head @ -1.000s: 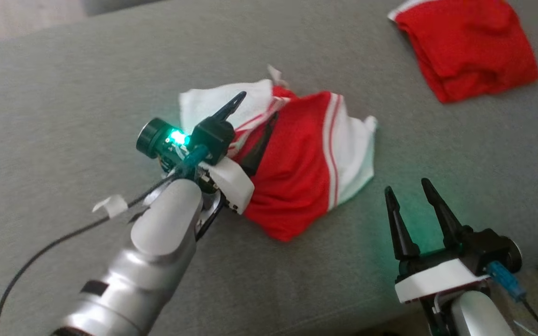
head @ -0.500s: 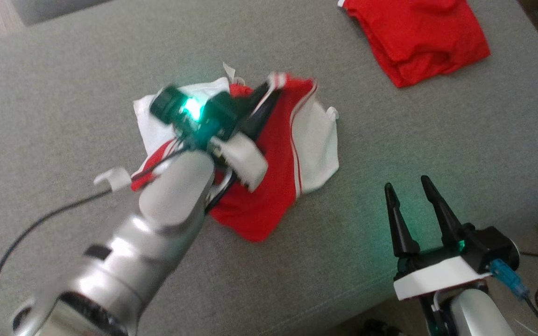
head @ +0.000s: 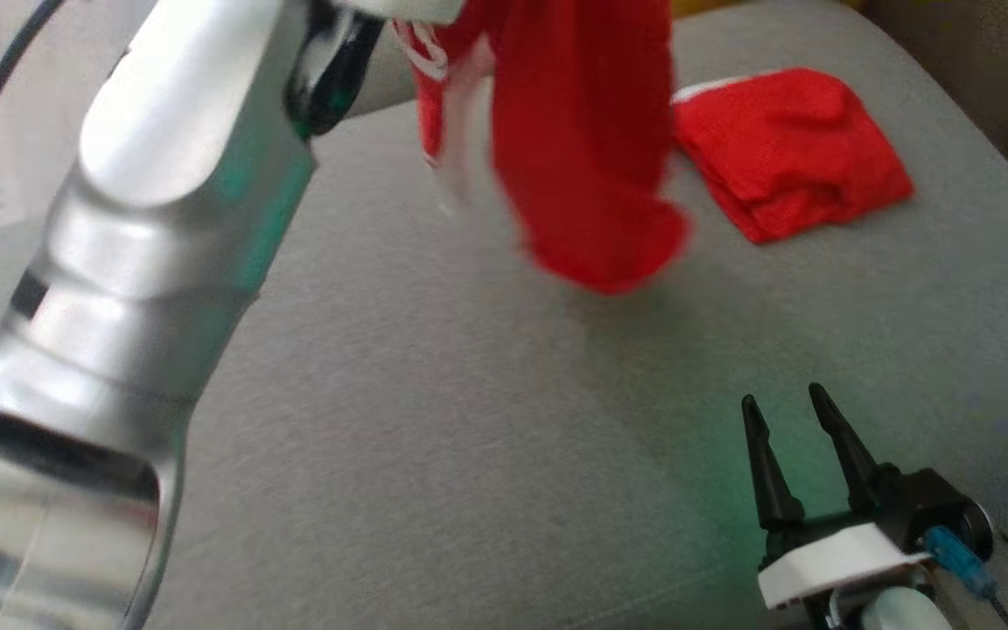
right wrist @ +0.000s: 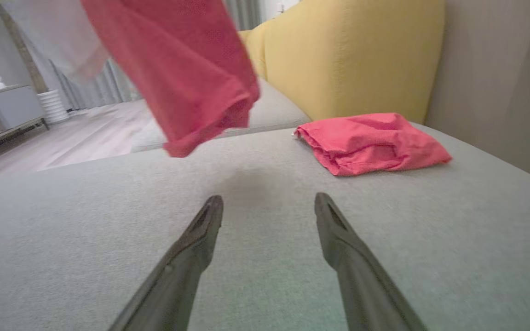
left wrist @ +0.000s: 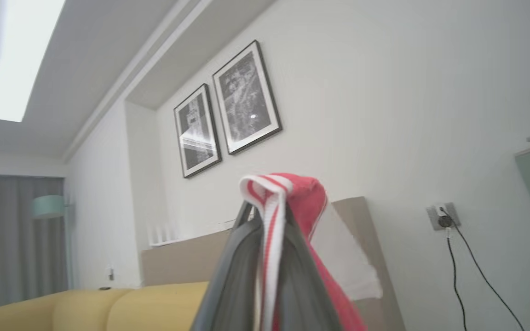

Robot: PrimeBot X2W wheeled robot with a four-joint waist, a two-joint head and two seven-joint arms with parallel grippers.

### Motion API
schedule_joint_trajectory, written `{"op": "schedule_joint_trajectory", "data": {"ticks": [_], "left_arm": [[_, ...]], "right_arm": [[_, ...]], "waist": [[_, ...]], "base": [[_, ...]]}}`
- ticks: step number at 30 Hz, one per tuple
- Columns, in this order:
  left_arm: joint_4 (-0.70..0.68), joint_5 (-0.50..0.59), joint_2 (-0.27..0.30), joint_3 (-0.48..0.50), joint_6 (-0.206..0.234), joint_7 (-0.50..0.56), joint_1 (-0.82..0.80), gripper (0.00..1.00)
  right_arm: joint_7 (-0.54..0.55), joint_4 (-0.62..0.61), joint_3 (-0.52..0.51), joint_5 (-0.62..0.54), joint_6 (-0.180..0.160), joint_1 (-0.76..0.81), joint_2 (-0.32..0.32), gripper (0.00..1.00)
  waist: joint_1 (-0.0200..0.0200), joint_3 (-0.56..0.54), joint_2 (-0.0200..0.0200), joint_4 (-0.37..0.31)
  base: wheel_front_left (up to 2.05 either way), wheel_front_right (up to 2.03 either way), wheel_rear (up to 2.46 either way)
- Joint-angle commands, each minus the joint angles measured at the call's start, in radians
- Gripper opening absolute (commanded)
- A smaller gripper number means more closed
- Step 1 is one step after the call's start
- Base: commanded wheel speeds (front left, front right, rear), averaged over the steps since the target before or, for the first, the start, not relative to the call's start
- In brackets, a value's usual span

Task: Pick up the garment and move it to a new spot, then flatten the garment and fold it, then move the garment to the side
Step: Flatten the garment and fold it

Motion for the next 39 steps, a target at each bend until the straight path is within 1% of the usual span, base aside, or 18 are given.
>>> {"op": "schedule_joint_trajectory", "data": {"ticks": [1, 4, 6, 9, 13, 16, 17, 18, 19, 21, 23, 25, 27, 31, 34, 36, 39], "left_arm": [[-0.022, -0.01, 0.055, 0.037, 0.008, -0.002, 0.011, 0.0], [-0.07, -0.054, 0.096, 0.064, 0.04, -0.003, 0.173, 0.0], [-0.097, -0.096, 0.126, 0.078, 0.062, 0.0, 0.33, 0.0], [-0.114, -0.193, 0.143, 0.113, 0.1, 0.001, 0.605, 0.0], [-0.101, -0.301, 0.124, 0.165, 0.13, -0.002, 0.915, 0.0], [-0.083, -0.322, 0.107, 0.204, 0.139, -0.003, 1.047, 0.0], [-0.082, -0.326, 0.099, 0.213, 0.137, -0.003, 1.077, 0.11], [-0.083, -0.329, 0.092, 0.22, 0.134, -0.003, 1.102, 0.73], [-0.086, -0.329, 0.088, 0.227, 0.131, -0.003, 1.122, 1.0], [-0.113, -0.304, 0.104, 0.243, 0.128, -0.003, 1.157, 1.0], [-0.152, -0.259, 0.14, 0.25, 0.136, -0.004, 1.155, 1.0], [-0.203, -0.19, 0.2, 0.242, 0.143, -0.004, 1.127, 1.0], [-0.259, -0.134, 0.26, 0.224, 0.134, 0.02, 1.076, 1.0], [-0.328, -0.095, 0.353, 0.183, 0.067, 0.157, 0.932, 1.0], [-0.322, -0.098, 0.389, 0.134, 0.02, 0.283, 0.803, 1.0], [-0.297, -0.101, 0.41, 0.09, 0.003, 0.367, 0.714, 1.0], [-0.25, -0.13, 0.431, 0.02, -0.006, 0.47, 0.603, 1.0]], "right_arm": [[-0.004, -0.031, 0.024, -0.008, 0.007, -0.017, -0.012, 1.0], [-0.004, -0.042, -0.002, -0.011, 0.007, 0.001, -0.012, 1.0], [-0.004, -0.045, -0.014, -0.013, 0.007, 0.016, -0.012, 1.0], [-0.004, -0.047, -0.026, -0.017, 0.007, 0.041, -0.011, 1.0], [-0.004, -0.05, -0.037, -0.02, 0.007, 0.067, -0.011, 1.0], [-0.004, -0.05, -0.033, -0.021, 0.007, 0.074, -0.011, 1.0], [-0.004, -0.05, -0.033, -0.022, 0.007, 0.075, -0.011, 1.0], [-0.004, -0.051, -0.034, -0.022, 0.007, 0.074, -0.01, 1.0], [-0.004, -0.051, -0.034, -0.022, 0.007, 0.073, -0.01, 1.0], [-0.004, -0.051, -0.033, -0.021, 0.007, 0.07, -0.011, 1.0], [-0.004, -0.053, -0.035, -0.02, 0.007, 0.069, -0.012, 1.0], [-0.004, -0.054, -0.033, -0.02, 0.007, 0.067, -0.014, 1.0], [-0.004, -0.055, -0.029, -0.021, 0.007, 0.066, -0.015, 1.0], [-0.004, -0.058, -0.015, -0.022, 0.007, 0.057, -0.018, 1.0], [-0.004, -0.062, -0.009, -0.023, 0.007, 0.045, -0.025, 1.0], [-0.004, -0.068, -0.001, -0.024, 0.007, 0.029, -0.028, 1.0], [-0.004, -0.075, 0.014, -0.025, 0.007, 0.003, -0.029, 1.0]], "waist": [[0.0004, -0.036, 0.0, 0.061], [0.0004, -0.049, 0.0, 0.123], [0.0004, -0.054, 0.0, 0.162], [0.0004, -0.057, 0.0, 0.213], [0.0004, -0.055, 0.0, 0.266], [0.0004, -0.054, 0.0, 0.293], [0.0004, -0.055, 0.0, 0.3], [0.0004, -0.055, 0.0, 0.305], [0.0004, -0.056, 0.0, 0.31], [0.0004, -0.058, 0.0, 0.317], [0.0004, -0.057, 0.0, 0.321], [0.0004, -0.053, 0.0, 0.324], [0.0004, -0.045, 0.0, 0.323], [0.0004, -0.021, 0.0, 0.312], [0.0004, 0.011, 0.0, 0.3], [0.0004, 0.043, 0.0, 0.287], [0.0004, 0.084, 0.0, 0.257]], "base": [[0.0, 0.0, 0.0], [0.0, 0.0, 0.0], [0.0, 0.0, 0.0], [0.0, 0.0, 0.0], [0.0, 0.0, 0.0], [0.0, 0.0, 0.0], [0.0, 0.0, 0.0], [0.0, 0.0, 0.0], [0.0, 0.0, 0.0], [0.0, 0.0, 0.0], [0.0, 0.0, 0.0], [0.0, 0.0, 0.0], [0.0, 0.0, 0.0], [0.0, 0.0, 0.0], [0.0, 0.0, 0.0], [0.0, 0.0, 0.0], [0.0, 0.0, 0.0]]}}
